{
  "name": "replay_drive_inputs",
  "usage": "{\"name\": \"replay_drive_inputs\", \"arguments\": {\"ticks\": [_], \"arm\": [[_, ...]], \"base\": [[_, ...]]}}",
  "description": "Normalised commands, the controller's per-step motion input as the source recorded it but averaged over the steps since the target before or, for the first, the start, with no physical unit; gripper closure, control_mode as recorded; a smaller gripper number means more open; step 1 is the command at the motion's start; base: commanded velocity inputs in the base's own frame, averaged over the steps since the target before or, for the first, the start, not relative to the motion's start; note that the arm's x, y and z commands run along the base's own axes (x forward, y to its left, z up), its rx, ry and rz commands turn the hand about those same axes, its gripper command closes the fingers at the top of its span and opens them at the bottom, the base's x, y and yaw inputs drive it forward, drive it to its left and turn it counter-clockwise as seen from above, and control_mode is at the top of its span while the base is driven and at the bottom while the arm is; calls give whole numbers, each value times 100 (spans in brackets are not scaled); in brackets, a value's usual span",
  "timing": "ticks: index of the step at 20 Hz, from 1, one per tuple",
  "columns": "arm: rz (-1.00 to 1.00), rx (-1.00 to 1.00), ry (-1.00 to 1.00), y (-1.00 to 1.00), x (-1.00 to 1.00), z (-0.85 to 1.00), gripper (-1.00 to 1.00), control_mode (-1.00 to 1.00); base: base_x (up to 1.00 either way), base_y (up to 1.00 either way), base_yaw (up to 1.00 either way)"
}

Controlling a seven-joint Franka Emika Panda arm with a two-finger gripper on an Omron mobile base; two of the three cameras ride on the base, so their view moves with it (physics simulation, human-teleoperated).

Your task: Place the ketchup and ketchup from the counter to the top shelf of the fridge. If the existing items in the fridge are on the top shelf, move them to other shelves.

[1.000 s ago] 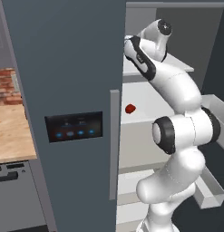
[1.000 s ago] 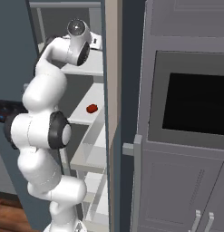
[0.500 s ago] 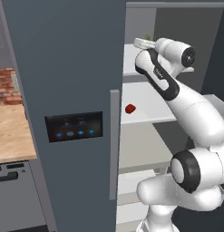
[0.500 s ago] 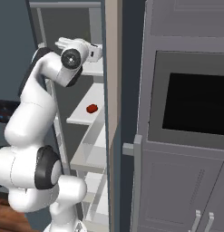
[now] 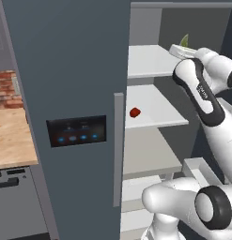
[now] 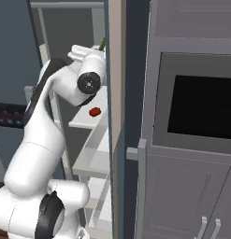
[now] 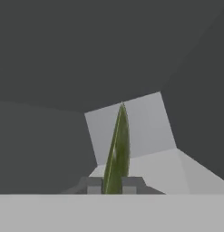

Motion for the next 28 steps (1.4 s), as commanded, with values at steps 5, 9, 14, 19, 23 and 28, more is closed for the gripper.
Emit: {"name": "replay_drive_inputs", "arguments": {"ticks": [5,9,14,19,23,28], "arm": [[0,-10,29,-54,-100,12,100,-100],[0,-23,41,-26,-100,-4,100,-100],[4,-35,45,0,-100,-48,100,-100],[8,-42,53,15,-100,-86,100,-100],[16,-31,42,49,-57,-86,100,-100],[17,-5,12,50,0,-29,100,-100]], "base": [[0,0,0],[0,0,0],[0,0,0],[0,0,0],[0,0,0],[0,0,0]]}}
